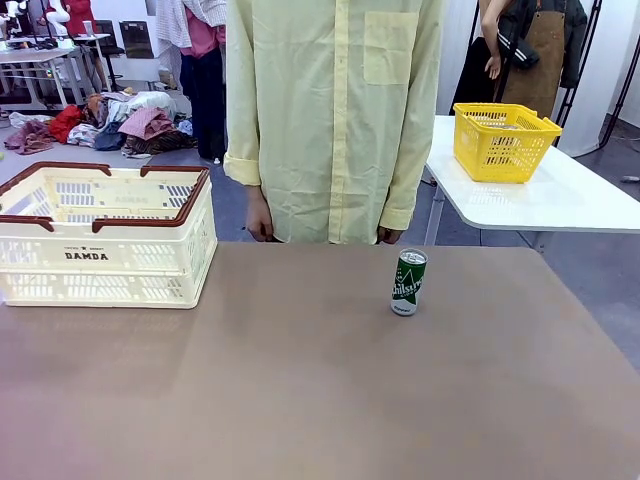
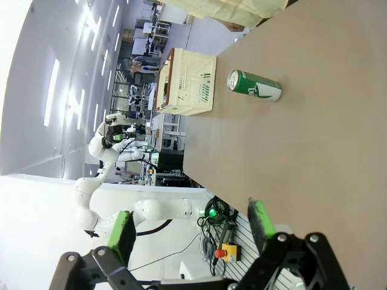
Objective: Place the drinks into the Shopping basket.
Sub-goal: Pick up one drink and place it into the Shopping basket.
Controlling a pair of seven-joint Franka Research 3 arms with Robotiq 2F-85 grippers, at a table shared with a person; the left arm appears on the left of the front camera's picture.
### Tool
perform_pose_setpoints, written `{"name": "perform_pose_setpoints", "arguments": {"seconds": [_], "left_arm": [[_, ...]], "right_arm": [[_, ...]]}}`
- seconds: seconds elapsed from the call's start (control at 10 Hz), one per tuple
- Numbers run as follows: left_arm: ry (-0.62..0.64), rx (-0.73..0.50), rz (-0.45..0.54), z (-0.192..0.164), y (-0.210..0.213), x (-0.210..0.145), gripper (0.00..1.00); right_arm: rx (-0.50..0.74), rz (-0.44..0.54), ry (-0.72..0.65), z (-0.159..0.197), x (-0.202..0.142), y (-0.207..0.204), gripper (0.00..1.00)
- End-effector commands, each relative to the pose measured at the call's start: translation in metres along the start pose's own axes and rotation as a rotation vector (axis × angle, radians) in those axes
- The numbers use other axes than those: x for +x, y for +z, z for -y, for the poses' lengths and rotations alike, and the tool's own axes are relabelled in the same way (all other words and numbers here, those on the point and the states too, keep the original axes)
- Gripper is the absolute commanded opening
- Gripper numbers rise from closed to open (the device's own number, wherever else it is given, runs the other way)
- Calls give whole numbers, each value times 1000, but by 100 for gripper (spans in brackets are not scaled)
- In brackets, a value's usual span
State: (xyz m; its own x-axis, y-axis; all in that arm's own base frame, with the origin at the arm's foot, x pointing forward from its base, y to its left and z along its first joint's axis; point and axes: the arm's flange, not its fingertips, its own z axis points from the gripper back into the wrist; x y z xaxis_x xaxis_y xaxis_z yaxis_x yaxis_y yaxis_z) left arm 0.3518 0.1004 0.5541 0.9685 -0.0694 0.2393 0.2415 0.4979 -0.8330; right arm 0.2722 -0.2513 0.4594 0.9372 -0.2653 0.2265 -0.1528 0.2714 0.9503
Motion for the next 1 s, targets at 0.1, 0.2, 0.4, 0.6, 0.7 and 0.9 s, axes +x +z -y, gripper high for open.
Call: {"name": "perform_pose_setpoints", "arguments": {"seconds": [0.1,0.2,0.4,0.6,0.7,0.9], "left_arm": [[-22,-33,17,-18,10,-11,100],[-22,-33,17,-18,10,-11,100],[-22,-33,17,-18,10,-11,100],[-22,-33,17,-18,10,-11,100],[-22,-33,17,-18,10,-11,100],[-22,-33,17,-18,10,-11,100]], "right_arm": [[0,0,0,0,0,0,100],[-144,-21,36,-38,-6,-7,100],[-328,-192,287,-127,-40,-95,100],[-405,-378,460,-166,-81,-180,100],[-427,-467,504,-169,-108,-212,100],[-459,-590,640,-159,-167,-208,100]]}}
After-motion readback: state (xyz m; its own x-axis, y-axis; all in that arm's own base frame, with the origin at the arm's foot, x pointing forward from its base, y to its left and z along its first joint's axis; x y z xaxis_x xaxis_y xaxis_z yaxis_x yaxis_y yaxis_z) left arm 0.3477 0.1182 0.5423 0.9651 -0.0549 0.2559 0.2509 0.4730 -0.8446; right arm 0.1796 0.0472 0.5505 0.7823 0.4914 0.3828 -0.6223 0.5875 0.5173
